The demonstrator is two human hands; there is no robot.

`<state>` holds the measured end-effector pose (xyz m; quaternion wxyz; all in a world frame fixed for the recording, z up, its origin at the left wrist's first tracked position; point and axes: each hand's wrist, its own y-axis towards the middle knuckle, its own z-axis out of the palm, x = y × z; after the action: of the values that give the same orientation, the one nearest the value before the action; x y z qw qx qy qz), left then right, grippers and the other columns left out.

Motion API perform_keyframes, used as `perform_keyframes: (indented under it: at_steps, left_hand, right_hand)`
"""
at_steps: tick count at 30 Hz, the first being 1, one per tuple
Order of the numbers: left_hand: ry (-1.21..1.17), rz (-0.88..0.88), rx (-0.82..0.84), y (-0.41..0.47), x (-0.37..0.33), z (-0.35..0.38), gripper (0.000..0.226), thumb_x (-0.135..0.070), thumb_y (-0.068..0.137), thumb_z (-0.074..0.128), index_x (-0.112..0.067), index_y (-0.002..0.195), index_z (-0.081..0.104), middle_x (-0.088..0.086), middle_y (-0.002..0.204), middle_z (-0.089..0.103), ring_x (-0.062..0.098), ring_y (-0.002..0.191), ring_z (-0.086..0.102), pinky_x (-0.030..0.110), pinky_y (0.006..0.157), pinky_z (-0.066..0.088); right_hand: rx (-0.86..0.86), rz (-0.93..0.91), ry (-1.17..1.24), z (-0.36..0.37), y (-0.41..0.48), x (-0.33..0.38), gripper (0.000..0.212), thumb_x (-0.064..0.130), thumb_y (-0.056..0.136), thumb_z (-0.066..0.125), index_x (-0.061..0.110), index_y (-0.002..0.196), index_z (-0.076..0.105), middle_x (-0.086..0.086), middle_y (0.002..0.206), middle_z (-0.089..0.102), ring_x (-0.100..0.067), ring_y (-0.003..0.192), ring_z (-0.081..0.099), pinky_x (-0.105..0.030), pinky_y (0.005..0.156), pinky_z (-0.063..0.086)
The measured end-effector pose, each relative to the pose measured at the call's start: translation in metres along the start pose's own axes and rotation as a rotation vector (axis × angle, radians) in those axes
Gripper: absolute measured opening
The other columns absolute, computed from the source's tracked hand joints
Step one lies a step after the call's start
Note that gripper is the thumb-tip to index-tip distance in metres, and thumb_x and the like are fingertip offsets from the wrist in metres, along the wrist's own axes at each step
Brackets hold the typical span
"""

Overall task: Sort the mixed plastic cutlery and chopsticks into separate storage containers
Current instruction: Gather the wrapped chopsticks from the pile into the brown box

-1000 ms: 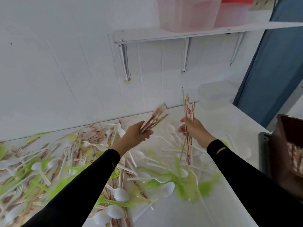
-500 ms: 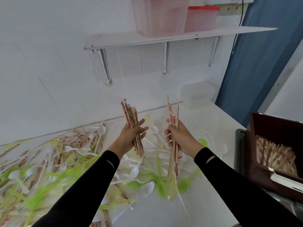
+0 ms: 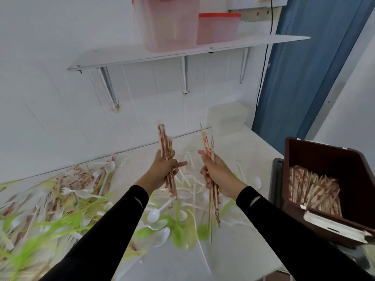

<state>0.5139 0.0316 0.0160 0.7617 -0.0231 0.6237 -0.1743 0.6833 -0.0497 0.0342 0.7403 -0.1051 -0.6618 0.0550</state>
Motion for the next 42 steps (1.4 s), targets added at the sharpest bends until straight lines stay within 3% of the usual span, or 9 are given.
perform_keyframes:
  at_steps: [6, 11, 15, 20, 27, 33, 36, 39, 42]
  left_hand:
    - [-0.008, 0.081, -0.050, 0.000, -0.015, 0.018, 0.048, 0.009, 0.093, 0.048, -0.009, 0.137, 0.039, -0.003, 0.138, 0.051, 0.020, 0.094, 0.073, 0.019, 0.044, 0.044]
    - [0.144, -0.033, 0.066, -0.001, -0.014, 0.018, 0.026, 0.007, 0.095, 0.047, -0.011, 0.113, 0.043, 0.008, 0.093, 0.043, 0.021, 0.100, 0.072, 0.018, 0.045, 0.043]
    - [-0.004, 0.013, -0.038, 0.001, -0.011, 0.023, 0.041, -0.013, 0.095, 0.064, 0.003, 0.129, 0.046, 0.019, 0.116, 0.066, 0.021, 0.094, 0.073, 0.021, 0.069, 0.057]
    - [-0.430, 0.183, -0.254, 0.011, -0.025, 0.033, 0.044, -0.001, 0.094, 0.060, -0.011, 0.132, 0.039, 0.018, 0.121, 0.064, 0.025, 0.095, 0.071, 0.036, 0.078, 0.059]
    - [-0.518, 0.082, -0.298, 0.003, -0.035, 0.021, 0.006, 0.000, 0.098, 0.051, -0.003, 0.102, 0.048, 0.019, 0.087, 0.072, 0.021, 0.066, 0.073, 0.026, 0.056, 0.057]
    - [-0.533, -0.113, -0.405, -0.004, -0.030, -0.030, 0.018, 0.005, 0.097, 0.031, -0.005, 0.091, 0.043, 0.012, 0.091, 0.060, 0.009, 0.035, 0.058, 0.015, 0.032, 0.039]
    - [-0.530, -0.175, -0.417, -0.013, -0.021, -0.059, 0.016, -0.002, 0.102, 0.034, -0.002, 0.093, 0.047, 0.009, 0.069, 0.070, 0.004, 0.028, 0.046, 0.014, 0.027, 0.030]
    - [-0.686, -0.186, -0.410, -0.024, -0.015, -0.077, 0.010, -0.009, 0.101, 0.048, 0.000, 0.099, 0.052, 0.013, 0.095, 0.066, 0.022, 0.055, 0.070, 0.027, 0.046, 0.057]
    - [-0.633, -0.207, -0.358, -0.034, -0.011, -0.079, 0.020, -0.016, 0.101, 0.051, -0.001, 0.090, 0.059, 0.021, 0.093, 0.062, 0.035, 0.085, 0.065, 0.043, 0.081, 0.058]
  right_hand:
    - [-0.010, 0.065, 0.016, -0.012, 0.002, 0.004, 0.032, 0.032, 0.102, 0.049, 0.013, 0.127, 0.054, 0.007, 0.054, 0.035, -0.007, 0.042, 0.029, -0.020, 0.037, 0.027]
    - [0.045, 0.110, -0.057, -0.016, 0.006, -0.001, 0.032, 0.030, 0.101, 0.050, 0.013, 0.128, 0.056, 0.003, 0.060, 0.037, -0.008, 0.044, 0.028, -0.021, 0.038, 0.025]
    - [0.086, 0.105, -0.039, -0.019, 0.007, 0.000, 0.036, 0.033, 0.098, 0.056, 0.010, 0.125, 0.055, 0.008, 0.052, 0.032, -0.009, 0.044, 0.026, -0.021, 0.039, 0.024]
    - [0.299, 0.067, -0.195, -0.014, 0.006, 0.003, 0.041, 0.040, 0.079, 0.080, 0.015, 0.105, 0.060, 0.008, 0.055, 0.034, -0.009, 0.044, 0.025, -0.021, 0.039, 0.023]
    - [0.308, 0.084, -0.228, 0.003, 0.013, -0.019, 0.018, 0.022, 0.090, 0.069, 0.016, 0.104, 0.059, -0.002, 0.072, 0.068, -0.010, 0.045, 0.028, -0.022, 0.041, 0.023]
    - [0.362, 0.041, -0.171, 0.018, 0.015, -0.006, 0.034, 0.049, 0.088, 0.067, 0.029, 0.114, 0.058, 0.005, 0.055, 0.033, -0.009, 0.044, 0.027, -0.022, 0.041, 0.024]
    - [0.235, -0.037, -0.055, 0.024, 0.024, 0.005, 0.041, 0.051, 0.095, 0.056, 0.014, 0.112, 0.061, 0.005, 0.056, 0.029, -0.010, 0.045, 0.024, -0.023, 0.042, 0.020]
    - [0.077, -0.100, 0.043, 0.034, 0.032, 0.017, 0.044, 0.049, 0.097, 0.053, 0.008, 0.086, 0.060, 0.004, 0.053, 0.036, -0.011, 0.042, 0.032, -0.024, 0.042, 0.030]
    - [0.048, -0.115, 0.028, 0.049, 0.033, 0.022, 0.046, 0.050, 0.097, 0.053, 0.012, 0.070, 0.051, 0.001, 0.054, 0.046, -0.015, 0.040, 0.043, -0.026, 0.045, 0.040]
